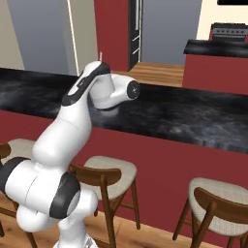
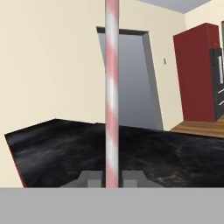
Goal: Take a straw from the drawer in front and place it inside the glass cup on the dining counter.
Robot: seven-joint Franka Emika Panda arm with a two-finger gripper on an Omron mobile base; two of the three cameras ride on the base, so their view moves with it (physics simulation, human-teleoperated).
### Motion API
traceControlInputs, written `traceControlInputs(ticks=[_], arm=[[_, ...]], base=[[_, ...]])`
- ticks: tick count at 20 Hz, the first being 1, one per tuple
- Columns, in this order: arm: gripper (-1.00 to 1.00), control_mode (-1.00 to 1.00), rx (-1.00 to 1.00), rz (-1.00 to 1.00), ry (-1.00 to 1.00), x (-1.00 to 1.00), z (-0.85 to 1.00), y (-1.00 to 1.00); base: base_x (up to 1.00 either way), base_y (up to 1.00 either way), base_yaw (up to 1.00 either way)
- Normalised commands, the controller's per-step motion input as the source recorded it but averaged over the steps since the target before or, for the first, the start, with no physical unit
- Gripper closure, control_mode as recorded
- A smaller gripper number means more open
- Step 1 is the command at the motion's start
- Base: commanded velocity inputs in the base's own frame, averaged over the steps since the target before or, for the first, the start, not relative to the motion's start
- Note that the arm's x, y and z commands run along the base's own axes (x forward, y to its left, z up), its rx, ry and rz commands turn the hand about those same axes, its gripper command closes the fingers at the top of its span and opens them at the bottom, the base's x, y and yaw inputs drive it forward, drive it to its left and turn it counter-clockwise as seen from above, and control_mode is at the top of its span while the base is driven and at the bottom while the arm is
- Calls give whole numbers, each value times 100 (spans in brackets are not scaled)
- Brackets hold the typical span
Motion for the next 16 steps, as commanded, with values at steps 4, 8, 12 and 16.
traceControlInputs(ticks=[4, 8, 12, 16], arm=[[100, -100, 0, 0, 0, 37, -18, 0], [100, -100, -1, 0, 0, 19, -18, -3], [100, -100, -1, 0, 0, 23, -12, -2], [100, -100, -1, 0, 0, 21, -1, 0]], base=[[0, 0, 0], [0, 0, 0], [0, 0, 0], [0, 0, 0]])
